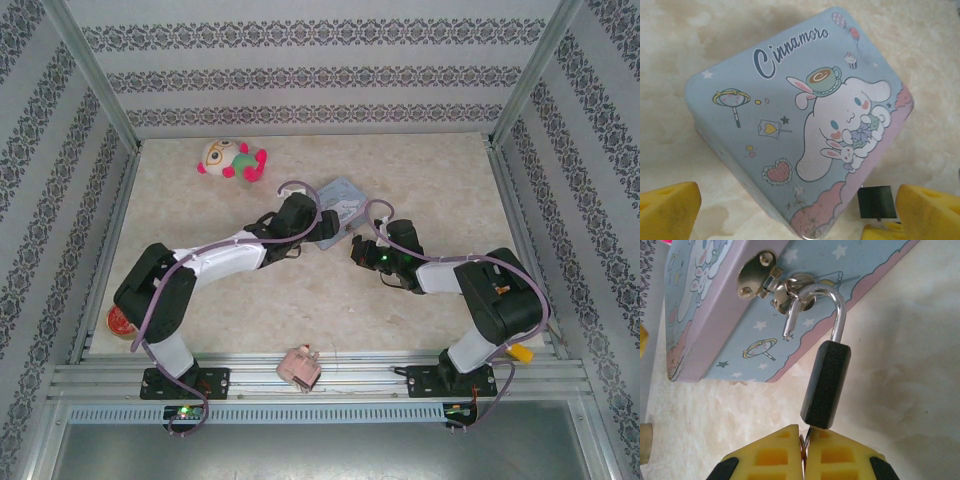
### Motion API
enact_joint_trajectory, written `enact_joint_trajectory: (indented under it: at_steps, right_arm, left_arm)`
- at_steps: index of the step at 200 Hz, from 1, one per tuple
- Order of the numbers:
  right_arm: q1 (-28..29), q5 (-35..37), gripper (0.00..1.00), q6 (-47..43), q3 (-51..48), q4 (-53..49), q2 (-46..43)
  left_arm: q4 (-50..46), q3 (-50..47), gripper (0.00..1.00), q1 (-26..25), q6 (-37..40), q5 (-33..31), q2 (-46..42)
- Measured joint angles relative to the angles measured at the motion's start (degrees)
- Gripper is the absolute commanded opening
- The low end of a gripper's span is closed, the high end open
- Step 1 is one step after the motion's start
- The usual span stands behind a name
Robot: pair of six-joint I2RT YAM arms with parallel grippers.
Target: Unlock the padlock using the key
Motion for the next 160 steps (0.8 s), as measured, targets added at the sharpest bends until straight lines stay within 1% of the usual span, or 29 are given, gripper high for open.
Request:
enact_joint_trajectory:
  at_steps: [22,48,125,160]
  right_arm:
    - [-0.66,-1.20,0.00,1.03,-0.37,1.70,0.87]
    - [-1.03,-1.44,0.00,1.66,-0.37,2.84,1.27]
    - [-1.11,-1.64,0.00,3.58,-0.37,5.64,2.91]
    - [-1.11,-1.62,0.00,4.00,-1.38,7.28,2.93]
  left_arm:
    - [-2.86,3.19,0.99,0.35,2.34,0.04,3.87]
    - [-5.11,4.46,0.99,0.59,3.63,0.04,6.60]
    - [-6.43,5.20,0.99,0.61,4.31,-0.17,6.69]
    - [-6.08,3.85,0.99,0.70,4.22,0.72,5.79]
